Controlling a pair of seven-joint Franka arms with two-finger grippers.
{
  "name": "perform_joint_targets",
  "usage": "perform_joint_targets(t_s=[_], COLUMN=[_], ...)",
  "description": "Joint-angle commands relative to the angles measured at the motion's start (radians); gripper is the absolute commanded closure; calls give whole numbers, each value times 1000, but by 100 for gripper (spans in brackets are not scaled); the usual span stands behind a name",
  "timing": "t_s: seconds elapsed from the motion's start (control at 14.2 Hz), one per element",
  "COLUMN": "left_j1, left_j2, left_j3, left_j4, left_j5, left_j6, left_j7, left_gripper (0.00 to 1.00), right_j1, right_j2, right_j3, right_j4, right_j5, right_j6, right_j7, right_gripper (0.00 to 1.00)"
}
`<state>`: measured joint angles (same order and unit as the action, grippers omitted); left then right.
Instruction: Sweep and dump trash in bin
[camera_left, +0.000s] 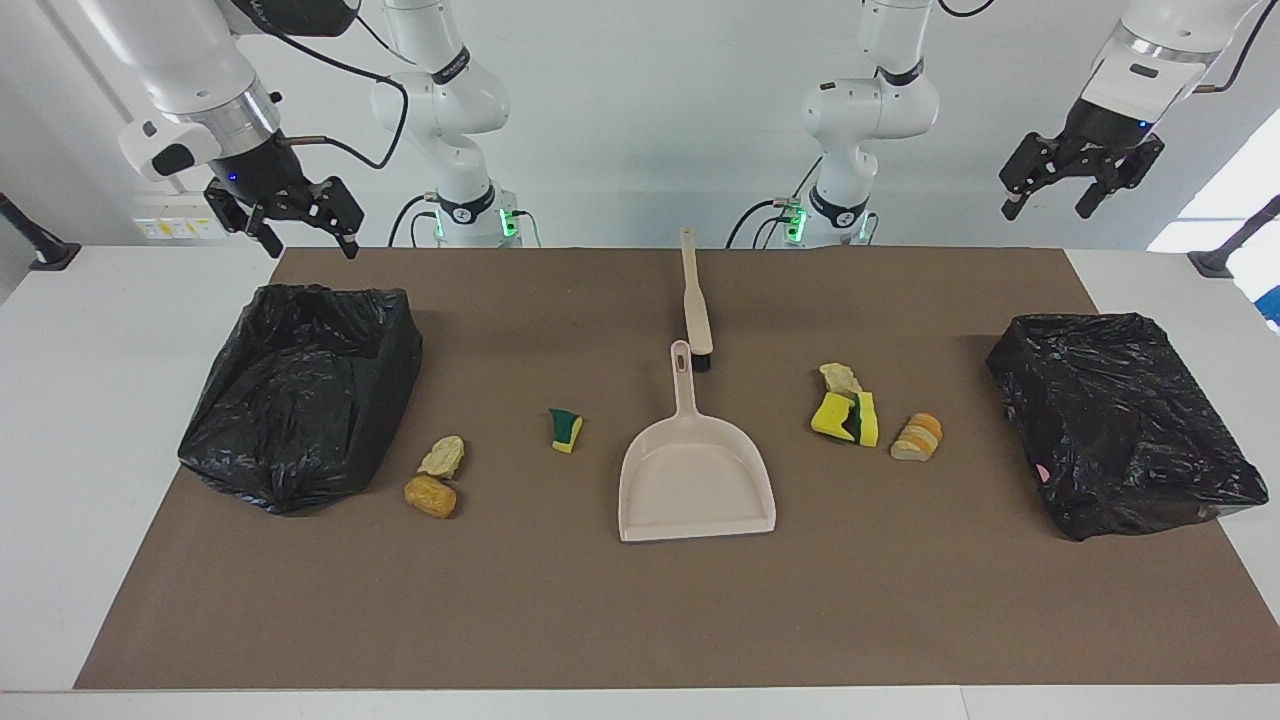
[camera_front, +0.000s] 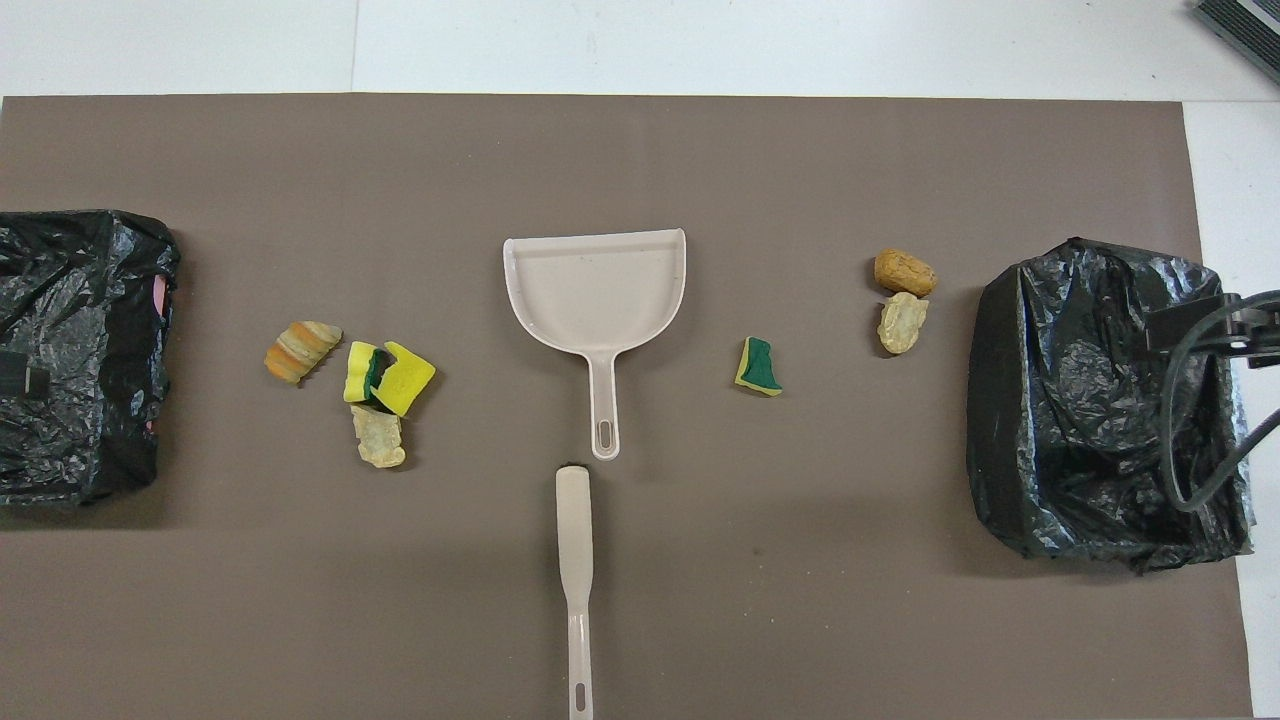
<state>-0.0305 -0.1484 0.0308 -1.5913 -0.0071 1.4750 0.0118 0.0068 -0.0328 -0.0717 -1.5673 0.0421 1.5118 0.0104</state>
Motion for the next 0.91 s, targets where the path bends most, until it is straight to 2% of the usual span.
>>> perform_joint_targets(t_s=[0.0,0.84], left_j1=[12,12], left_j2=[-16,-17], left_j3=[-5,-5], left_j4=[-13,-13], left_j5=[-5,-5], left_j6=[-9,-9], left_j7=[4,4], left_gripper=[0,0], right_j1=[-2,25], right_j2=[-27,-21], right_j3=[6,9], right_j4=[-28,-42], right_j5=[7,7], right_j6=[7,40], right_j7=[20,23], right_gripper=[0,0])
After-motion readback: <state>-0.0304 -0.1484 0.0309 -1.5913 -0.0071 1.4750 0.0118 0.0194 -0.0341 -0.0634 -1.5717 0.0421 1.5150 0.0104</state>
